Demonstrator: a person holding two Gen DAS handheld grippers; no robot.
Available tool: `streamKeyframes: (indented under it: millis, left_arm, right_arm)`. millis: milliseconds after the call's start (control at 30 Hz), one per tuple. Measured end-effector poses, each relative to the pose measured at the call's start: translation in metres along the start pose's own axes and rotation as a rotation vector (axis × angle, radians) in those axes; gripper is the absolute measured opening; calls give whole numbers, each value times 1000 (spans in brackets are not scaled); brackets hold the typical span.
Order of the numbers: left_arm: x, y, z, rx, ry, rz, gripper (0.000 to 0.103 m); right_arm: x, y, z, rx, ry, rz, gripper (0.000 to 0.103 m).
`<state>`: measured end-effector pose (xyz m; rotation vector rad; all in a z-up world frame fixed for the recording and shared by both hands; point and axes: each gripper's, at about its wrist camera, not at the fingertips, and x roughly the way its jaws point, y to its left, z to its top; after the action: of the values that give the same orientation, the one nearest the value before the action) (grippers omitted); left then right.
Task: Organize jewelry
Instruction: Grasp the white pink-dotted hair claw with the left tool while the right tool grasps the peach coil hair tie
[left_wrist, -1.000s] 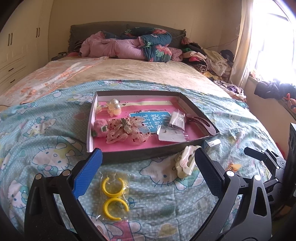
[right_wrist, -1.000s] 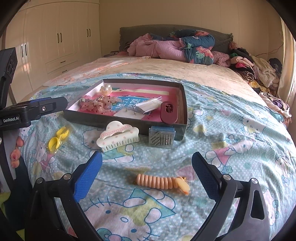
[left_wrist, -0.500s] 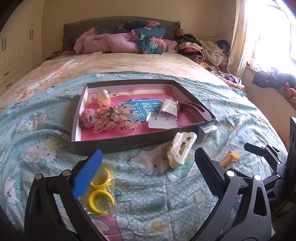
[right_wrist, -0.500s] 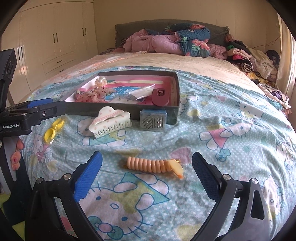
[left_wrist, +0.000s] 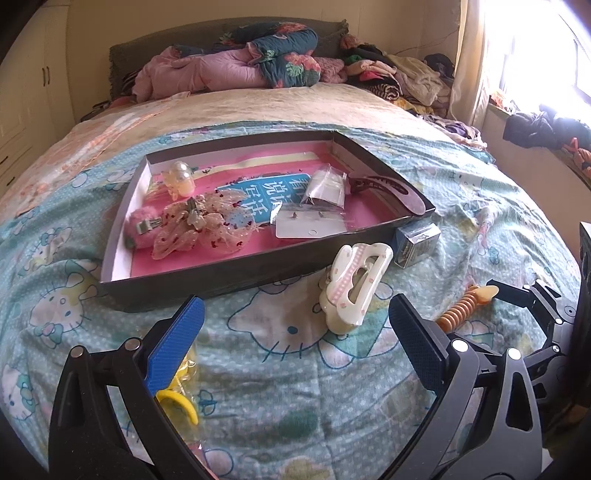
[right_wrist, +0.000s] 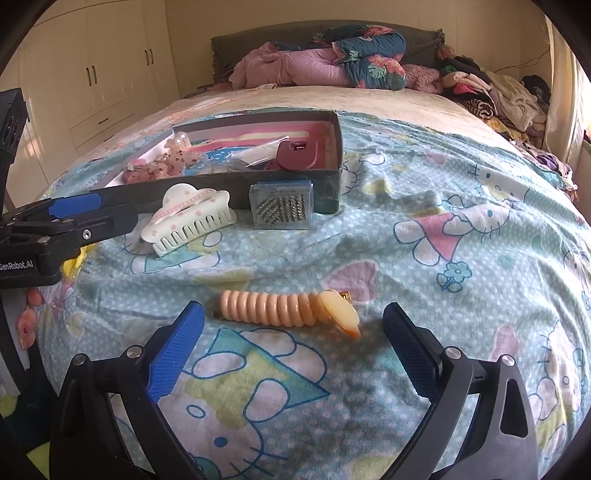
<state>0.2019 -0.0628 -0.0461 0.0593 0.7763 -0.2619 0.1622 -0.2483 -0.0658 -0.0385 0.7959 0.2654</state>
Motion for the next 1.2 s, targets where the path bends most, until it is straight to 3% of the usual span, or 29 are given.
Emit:
streamKeyframes:
  millis: [233, 500, 633, 733, 900, 1067, 1200]
  left_arm:
    - [19, -8, 4, 24, 32, -9, 91]
    - [38, -15, 8, 36, 60, -29, 91]
    - [44, -16, 8, 34, 74, -48, 89]
    - [47, -20, 9, 40, 81, -70, 78]
    - [52, -23, 9, 45, 96, -90, 52]
    - [51, -17, 10, 5, 109, -136, 38]
    - [46, -15, 8, -8, 102, -156, 37]
  right_arm:
    - [8, 3, 0, -3, 3, 0, 93]
    - [8, 5, -4, -10, 0, 14, 73]
    - [7, 6, -6, -14, -6, 25, 71]
    - [5, 8, -7, -17, -9, 41, 71]
    - [0, 10, -9, -20, -7, 71, 71]
    - [-4, 12, -11, -20, -5, 81, 71]
    - [-7, 14, -11, -20, -3, 88, 71]
